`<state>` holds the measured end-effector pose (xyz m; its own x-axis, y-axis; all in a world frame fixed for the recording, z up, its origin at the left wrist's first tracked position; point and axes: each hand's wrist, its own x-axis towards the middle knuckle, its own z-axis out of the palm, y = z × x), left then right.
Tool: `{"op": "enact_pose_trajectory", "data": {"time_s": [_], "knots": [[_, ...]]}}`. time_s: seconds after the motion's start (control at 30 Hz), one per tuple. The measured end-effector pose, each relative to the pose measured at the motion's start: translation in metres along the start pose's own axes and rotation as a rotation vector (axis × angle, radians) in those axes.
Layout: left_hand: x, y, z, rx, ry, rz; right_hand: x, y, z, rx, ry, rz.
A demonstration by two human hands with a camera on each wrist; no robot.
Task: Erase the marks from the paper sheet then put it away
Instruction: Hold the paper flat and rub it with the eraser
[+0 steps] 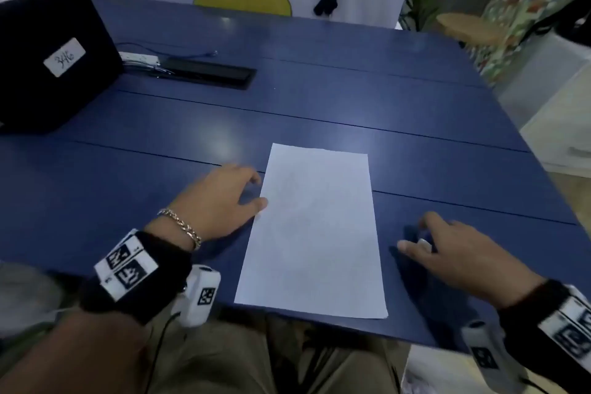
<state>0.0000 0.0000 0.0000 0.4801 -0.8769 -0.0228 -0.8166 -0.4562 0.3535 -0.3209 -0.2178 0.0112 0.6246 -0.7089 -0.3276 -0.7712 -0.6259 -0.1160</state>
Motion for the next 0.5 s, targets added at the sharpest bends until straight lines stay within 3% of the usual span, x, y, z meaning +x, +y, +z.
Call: {"op": "enact_pose_trajectory", "data": {"time_s": [0.2, 0.3, 0.43, 0.5], "knots": [[0.019, -0.042, -0.029, 0.098, 0.024, -0.033, 0.013, -0.009, -0.009, -0.023, -0.064, -0.038], [0.038, -0.049, -0.074, 0.221, -0.006, -0.021, 0.011, -0.029, -0.023, 0.122, -0.032, -0.179], [0.099, -0.021, -0.133, 0.513, 0.125, 0.021, 0.031, -0.073, -0.026, 0.134, -0.006, -0.417], [0.118, -0.002, -0.105, 0.611, -0.081, 0.151, 0.045, -0.094, -0.020, 0.111, 0.018, -0.447]]}}
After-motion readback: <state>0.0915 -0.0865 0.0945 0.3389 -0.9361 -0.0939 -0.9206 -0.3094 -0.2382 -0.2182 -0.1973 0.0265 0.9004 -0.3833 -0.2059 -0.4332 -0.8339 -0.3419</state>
